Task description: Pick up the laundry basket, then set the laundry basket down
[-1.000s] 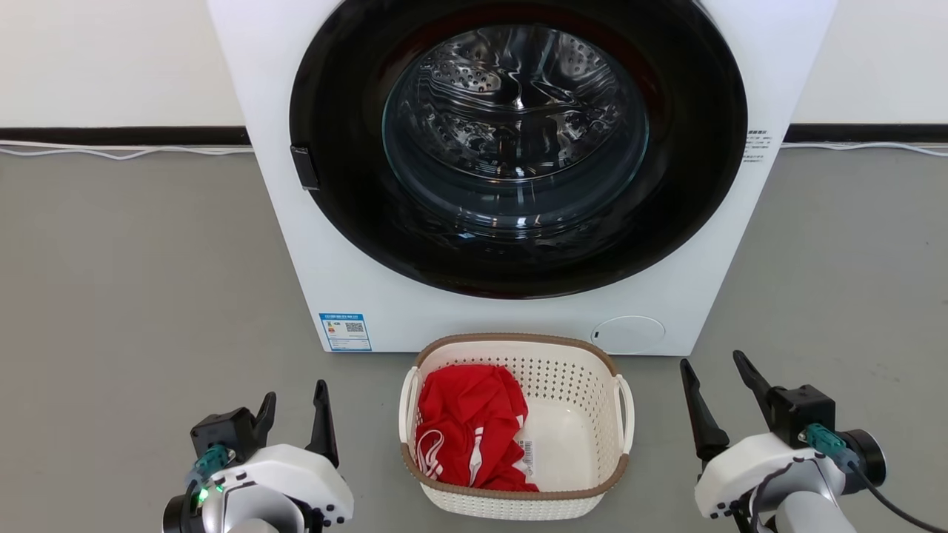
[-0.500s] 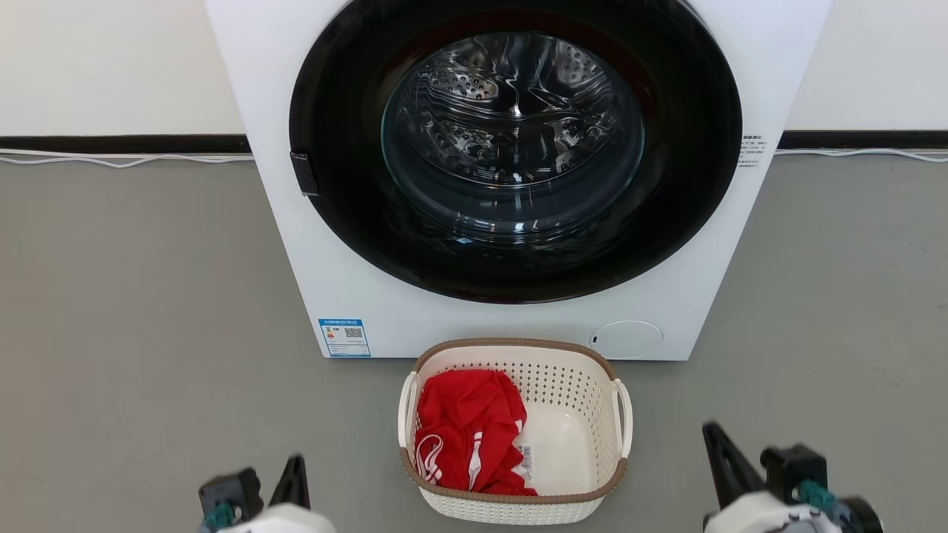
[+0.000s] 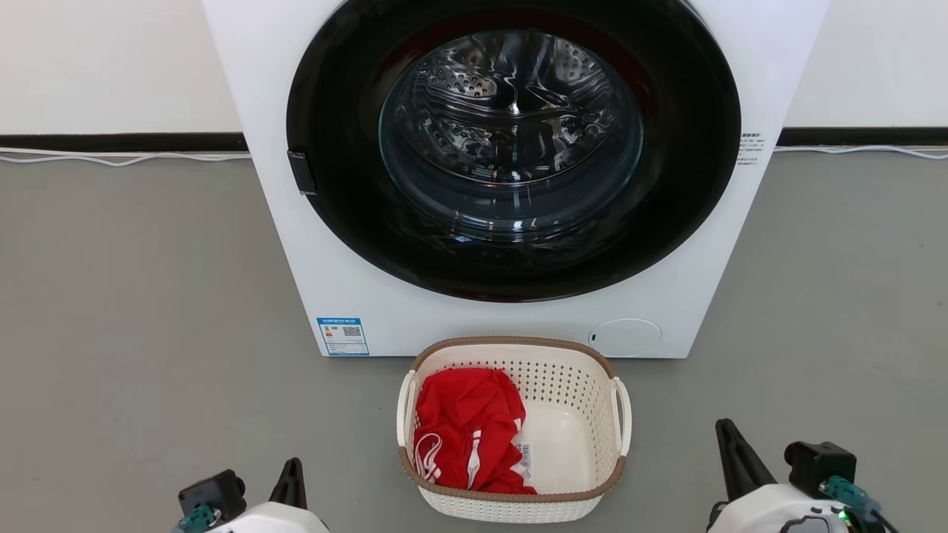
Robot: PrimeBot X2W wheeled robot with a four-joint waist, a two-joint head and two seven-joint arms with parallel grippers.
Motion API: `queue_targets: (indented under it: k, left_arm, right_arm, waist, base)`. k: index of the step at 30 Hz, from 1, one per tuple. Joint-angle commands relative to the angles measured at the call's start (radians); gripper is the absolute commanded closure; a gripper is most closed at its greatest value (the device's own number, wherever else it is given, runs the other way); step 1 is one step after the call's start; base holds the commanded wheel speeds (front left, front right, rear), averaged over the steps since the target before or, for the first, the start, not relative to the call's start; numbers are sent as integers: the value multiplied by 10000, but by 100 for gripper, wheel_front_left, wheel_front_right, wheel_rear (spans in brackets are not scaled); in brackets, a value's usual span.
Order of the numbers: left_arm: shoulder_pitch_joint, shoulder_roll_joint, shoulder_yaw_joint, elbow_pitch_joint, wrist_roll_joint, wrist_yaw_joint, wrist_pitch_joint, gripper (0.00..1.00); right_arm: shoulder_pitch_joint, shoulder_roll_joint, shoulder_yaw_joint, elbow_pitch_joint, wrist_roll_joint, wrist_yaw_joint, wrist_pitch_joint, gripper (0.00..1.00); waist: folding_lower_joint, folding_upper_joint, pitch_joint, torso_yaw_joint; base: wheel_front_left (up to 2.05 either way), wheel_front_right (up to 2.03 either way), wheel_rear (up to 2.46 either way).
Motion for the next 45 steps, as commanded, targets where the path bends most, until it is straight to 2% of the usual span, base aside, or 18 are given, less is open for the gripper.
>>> queue_targets:
  k: [1,45]
  left_arm:
    - [-359,26,134,-314,-202,-92,23,100]
    - [-283,-14,1133,-1571,-4320,-985,1284,100]
  right_arm:
    - [-310,-40,-37,-330,292,6,92,100]
    - [-115,-54,-292,-1725,5983,23,1361,100]
  waist:
    - [-2,-1,3,-1]
    - [-2,-1,125,-94]
  base:
    - [0,0,0]
    - [0,0,0]
